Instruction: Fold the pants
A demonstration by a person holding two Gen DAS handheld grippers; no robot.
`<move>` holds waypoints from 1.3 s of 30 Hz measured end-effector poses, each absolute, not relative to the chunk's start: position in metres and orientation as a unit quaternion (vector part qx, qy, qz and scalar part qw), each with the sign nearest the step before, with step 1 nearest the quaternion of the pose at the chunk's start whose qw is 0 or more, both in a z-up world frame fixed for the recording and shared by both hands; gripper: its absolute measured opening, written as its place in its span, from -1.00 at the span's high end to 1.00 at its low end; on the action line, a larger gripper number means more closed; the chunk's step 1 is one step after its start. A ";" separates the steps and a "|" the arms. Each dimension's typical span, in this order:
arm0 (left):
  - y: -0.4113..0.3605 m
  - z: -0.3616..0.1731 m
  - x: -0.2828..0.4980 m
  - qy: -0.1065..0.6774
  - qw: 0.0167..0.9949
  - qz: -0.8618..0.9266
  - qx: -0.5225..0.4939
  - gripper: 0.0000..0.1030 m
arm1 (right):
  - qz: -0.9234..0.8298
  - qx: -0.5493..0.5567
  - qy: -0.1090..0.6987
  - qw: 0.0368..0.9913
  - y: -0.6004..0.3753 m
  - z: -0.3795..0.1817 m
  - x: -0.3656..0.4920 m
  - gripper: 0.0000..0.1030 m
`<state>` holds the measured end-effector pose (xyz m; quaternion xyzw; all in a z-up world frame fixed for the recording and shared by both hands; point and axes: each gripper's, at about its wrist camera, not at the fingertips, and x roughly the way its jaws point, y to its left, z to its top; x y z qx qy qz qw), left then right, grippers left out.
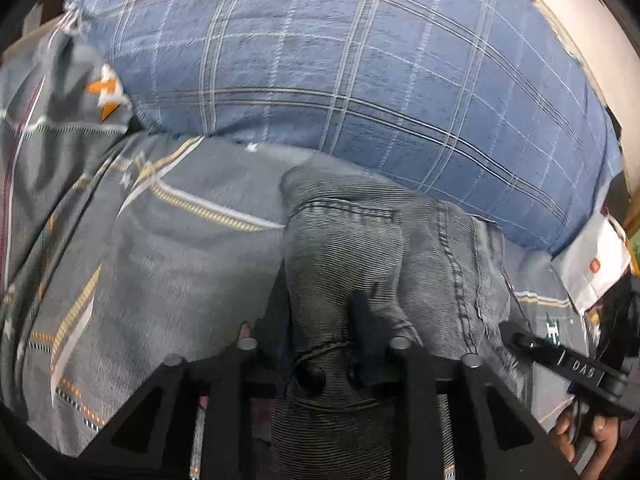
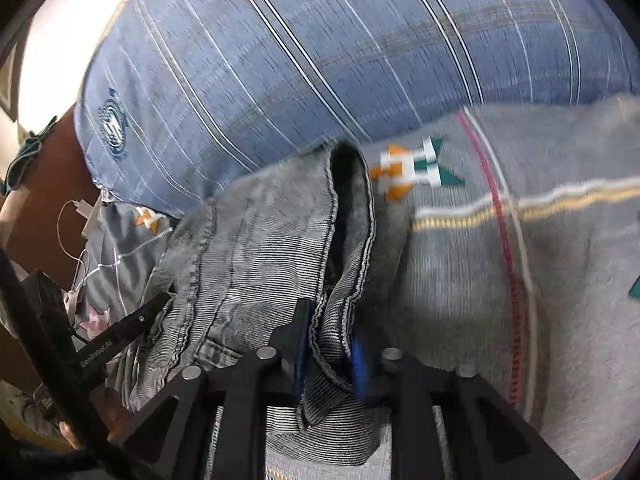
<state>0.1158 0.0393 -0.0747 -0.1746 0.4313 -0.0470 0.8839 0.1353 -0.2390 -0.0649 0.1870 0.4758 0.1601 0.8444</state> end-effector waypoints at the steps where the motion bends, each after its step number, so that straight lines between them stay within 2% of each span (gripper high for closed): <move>1: 0.042 -0.073 0.114 0.435 0.880 -0.050 -0.181 0.24 | 0.154 0.189 0.480 0.843 -0.241 -0.066 0.134 0.34; 4: 0.049 -0.062 0.100 0.444 0.875 -0.054 -0.187 -0.21 | 0.149 0.192 0.473 0.847 -0.248 -0.054 0.123 -0.01; 5: 0.050 -0.057 0.092 0.445 0.874 -0.052 -0.188 -0.21 | 0.153 0.199 0.466 0.848 -0.251 -0.047 0.117 -0.20; 6: 0.053 -0.052 0.081 0.444 0.874 -0.047 -0.190 -0.21 | 0.158 0.203 0.459 0.851 -0.254 -0.039 0.109 -0.30; 11: 0.055 -0.057 0.044 0.452 0.861 -0.060 -0.224 -0.22 | 0.203 0.219 0.441 0.847 -0.253 -0.015 0.079 -0.31; 13: 0.052 -0.068 0.036 0.458 0.856 -0.066 -0.232 -0.22 | 0.206 0.236 0.452 0.835 -0.250 -0.025 0.077 -0.23; 15: 0.050 -0.075 0.038 0.468 0.849 -0.069 -0.236 -0.21 | 0.209 0.250 0.466 0.823 -0.249 -0.037 0.081 0.02; 16: 0.050 -0.078 0.040 0.467 0.847 -0.074 -0.244 -0.21 | 0.212 0.258 0.472 0.816 -0.247 -0.042 0.084 0.08; 17: 0.051 -0.079 0.039 0.464 0.845 -0.079 -0.253 -0.15 | 0.214 0.265 0.478 0.809 -0.246 -0.047 0.087 0.17; 19: 0.052 -0.083 0.042 0.462 0.841 -0.087 -0.267 -0.02 | 0.207 0.276 0.484 0.805 -0.248 -0.056 0.091 0.18; 20: 0.053 -0.085 0.043 0.462 0.839 -0.088 -0.272 0.02 | 0.210 0.281 0.487 0.800 -0.249 -0.059 0.094 0.34; 21: 0.053 -0.085 0.044 0.461 0.840 -0.084 -0.272 0.06 | 0.212 0.288 0.490 0.795 -0.249 -0.063 0.096 0.63; 22: 0.052 -0.085 0.043 0.459 0.843 -0.081 -0.268 0.10 | 0.210 0.287 0.494 0.793 -0.249 -0.065 0.098 0.73; 24: 0.052 -0.085 0.043 0.457 0.844 -0.084 -0.269 0.32 | 0.208 0.283 0.490 0.798 -0.248 -0.063 0.095 0.83; 26: 0.050 -0.080 0.040 0.451 0.853 -0.079 -0.251 0.43 | 0.215 0.270 0.481 0.806 -0.246 -0.052 0.089 0.85; 29: 0.046 -0.081 0.040 0.453 0.859 -0.074 -0.228 0.44 | 0.201 0.236 0.462 0.831 -0.244 -0.029 0.075 0.86; 34: 0.037 -0.088 0.042 0.457 0.868 -0.057 -0.186 0.43 | 0.166 0.194 0.500 0.828 -0.235 -0.052 0.077 0.87; 36: 0.033 -0.090 0.043 0.456 0.872 -0.052 -0.167 0.40 | 0.148 0.169 0.506 0.833 -0.226 -0.058 0.079 0.87; 39: 0.032 -0.088 0.041 0.452 0.877 -0.042 -0.158 0.24 | 0.133 0.134 0.506 0.841 -0.217 -0.059 0.081 0.86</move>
